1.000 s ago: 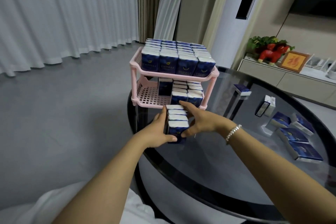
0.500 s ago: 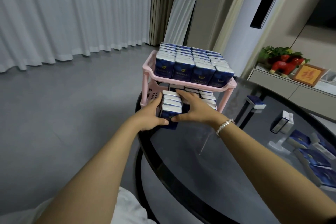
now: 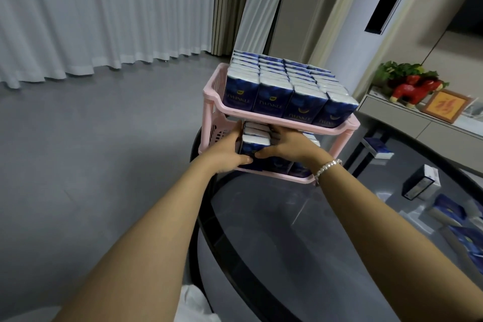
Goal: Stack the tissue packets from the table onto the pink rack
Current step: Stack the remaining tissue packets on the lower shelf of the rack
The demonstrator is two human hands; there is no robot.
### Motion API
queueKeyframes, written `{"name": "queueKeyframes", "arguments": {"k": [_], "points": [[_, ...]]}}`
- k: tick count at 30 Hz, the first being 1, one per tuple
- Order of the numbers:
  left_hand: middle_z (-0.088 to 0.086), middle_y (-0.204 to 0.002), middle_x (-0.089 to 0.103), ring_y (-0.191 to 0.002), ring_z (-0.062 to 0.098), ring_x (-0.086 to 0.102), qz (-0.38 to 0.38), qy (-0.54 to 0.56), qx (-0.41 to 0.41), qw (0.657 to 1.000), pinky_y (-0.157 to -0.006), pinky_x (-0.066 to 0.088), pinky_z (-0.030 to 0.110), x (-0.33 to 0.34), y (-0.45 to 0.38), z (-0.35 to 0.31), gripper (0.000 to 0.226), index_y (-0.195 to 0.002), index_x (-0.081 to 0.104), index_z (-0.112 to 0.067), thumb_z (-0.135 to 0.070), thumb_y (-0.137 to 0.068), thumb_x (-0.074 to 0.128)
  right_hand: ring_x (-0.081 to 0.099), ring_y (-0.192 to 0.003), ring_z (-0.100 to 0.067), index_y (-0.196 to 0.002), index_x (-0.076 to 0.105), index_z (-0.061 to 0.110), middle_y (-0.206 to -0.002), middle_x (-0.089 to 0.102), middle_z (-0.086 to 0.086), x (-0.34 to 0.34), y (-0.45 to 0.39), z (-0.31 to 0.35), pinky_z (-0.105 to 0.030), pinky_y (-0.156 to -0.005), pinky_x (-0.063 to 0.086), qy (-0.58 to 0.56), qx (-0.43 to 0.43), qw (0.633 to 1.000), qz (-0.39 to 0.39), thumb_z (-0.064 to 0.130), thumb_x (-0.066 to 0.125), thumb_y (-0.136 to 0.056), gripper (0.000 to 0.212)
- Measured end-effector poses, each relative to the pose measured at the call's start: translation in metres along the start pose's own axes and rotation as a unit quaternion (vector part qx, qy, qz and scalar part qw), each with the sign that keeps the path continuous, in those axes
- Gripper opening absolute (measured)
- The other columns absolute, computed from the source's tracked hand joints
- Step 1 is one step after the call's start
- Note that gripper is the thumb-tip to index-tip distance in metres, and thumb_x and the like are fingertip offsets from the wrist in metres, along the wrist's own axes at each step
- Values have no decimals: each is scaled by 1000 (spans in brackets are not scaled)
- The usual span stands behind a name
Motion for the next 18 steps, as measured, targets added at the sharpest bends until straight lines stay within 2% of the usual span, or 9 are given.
{"name": "queueKeyframes", "arguments": {"k": [2, 3, 6, 9, 11, 14, 18], "points": [[-5, -148, 34, -135, 15, 33, -8, 7, 5, 1000, -103, 28, 21, 1, -3, -1, 91, -151, 9, -33, -13, -84, 68, 56, -113, -19, -126, 52, 24, -122, 61, 3, 0, -6, -6, -38, -100, 45, 17, 23, 1000, -3, 56, 74, -37, 98], [-5, -147, 35, -133, 13, 34, -12, 7, 9, 1000, -101, 28, 19, 2, -4, -2, 89, -151, 11, -32, -11, -84, 67, 55, -114, -19, -127, 52, 24, -123, 60, 3, 0, -7, -5, -37, -101, 45, 26, 26, 999, -1, 55, 76, -39, 97], [-3, -145, 38, -131, 15, 38, -16, -4, 16, 1000, -98, 28, 17, 4, -6, -3, 84, -150, 18, -27, -8, -84, 66, 51, -117, -19, -134, 44, 19, -128, 56, 0, 0, -7, -3, -31, -101, 42, 49, 23, 999, -1, 33, 84, -61, 85], [-1, -143, 41, -129, 18, 41, 4, -23, 10, 1000, -98, 29, 19, 9, -6, -2, 80, -149, 22, -27, -8, -85, 66, 47, -121, -18, -138, 40, 17, -132, 51, 0, 3, -5, 3, -20, -97, 37, 91, -8, 996, 19, 24, 81, -69, 80], [1, -139, 45, -124, 19, 44, 17, -40, -4, 999, -96, 30, 21, 11, -7, 1, 77, -147, 24, -27, -9, -85, 66, 43, -127, -18, -140, 38, 20, -137, 48, 0, 4, 0, 9, -21, -101, 33, 118, -35, 992, 23, 29, 77, -74, 77], [1, -136, 48, -123, 21, 46, 20, -49, -19, 998, -97, 33, 24, 11, -9, 4, 75, -146, 26, -30, -12, -85, 66, 30, -138, -20, -144, 34, 20, -149, 36, -1, 1, 5, 12, -23, -110, 21, 178, -54, 982, 0, 43, 64, -84, 71], [2, -144, 39, -128, 25, 40, 16, -86, -24, 996, -104, 32, 29, 14, -7, 4, 77, -149, 19, -27, -16, -87, 64, 17, -144, -22, -148, 24, 22, -157, 20, 1, 4, 7, 10, -35, -117, 13, 265, -44, 963, -9, 54, 53, -87, 75]]}}
Point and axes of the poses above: each hand's wrist, its own y-axis away from the middle knuckle, its own x-axis out of the palm, z = x × y, the point moved 8 cm from there along -y, towards the middle knuckle
